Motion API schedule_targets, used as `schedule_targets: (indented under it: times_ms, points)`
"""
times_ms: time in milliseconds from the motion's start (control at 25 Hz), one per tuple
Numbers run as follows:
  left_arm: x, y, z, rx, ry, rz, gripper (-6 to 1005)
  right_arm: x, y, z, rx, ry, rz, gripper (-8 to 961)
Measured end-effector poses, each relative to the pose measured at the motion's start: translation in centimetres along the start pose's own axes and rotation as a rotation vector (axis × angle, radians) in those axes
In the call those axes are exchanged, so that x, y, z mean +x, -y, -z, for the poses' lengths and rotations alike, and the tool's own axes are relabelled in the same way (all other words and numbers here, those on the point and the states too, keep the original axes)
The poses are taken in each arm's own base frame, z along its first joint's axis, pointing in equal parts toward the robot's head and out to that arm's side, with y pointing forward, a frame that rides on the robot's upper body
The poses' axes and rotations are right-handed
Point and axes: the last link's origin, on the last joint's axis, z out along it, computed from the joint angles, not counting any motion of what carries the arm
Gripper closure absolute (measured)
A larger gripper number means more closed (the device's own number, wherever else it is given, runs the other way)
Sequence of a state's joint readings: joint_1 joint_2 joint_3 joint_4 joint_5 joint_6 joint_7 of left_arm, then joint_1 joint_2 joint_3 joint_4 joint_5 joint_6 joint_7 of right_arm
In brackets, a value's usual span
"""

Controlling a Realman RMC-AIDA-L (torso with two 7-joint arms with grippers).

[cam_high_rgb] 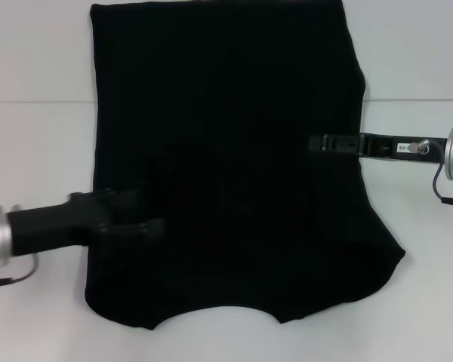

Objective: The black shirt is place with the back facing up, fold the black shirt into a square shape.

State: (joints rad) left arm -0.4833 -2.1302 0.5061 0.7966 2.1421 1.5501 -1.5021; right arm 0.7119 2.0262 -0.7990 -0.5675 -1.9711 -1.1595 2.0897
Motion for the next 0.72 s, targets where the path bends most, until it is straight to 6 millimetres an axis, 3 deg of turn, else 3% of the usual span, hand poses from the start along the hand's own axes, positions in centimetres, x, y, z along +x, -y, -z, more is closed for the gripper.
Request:
schedule_targets:
  times_ms: [240,520,720]
  points:
    - [-2.0,0.4,2.7,0.102,0.029,-0.164,95,0.2,0.2,-0.5,0.02,0.015,-0.016,167]
    - [-2.9,0.3,2.5,0.105,0.119,-0.362,94,-0.1,0.4,-0.7,0.038,0.034,-0.032,172]
    - [-2.3,0.2,1.5,0.072,0.193,-0.452,94,0.1,0.7,-0.7,0.044,0.045,-0.054,176]
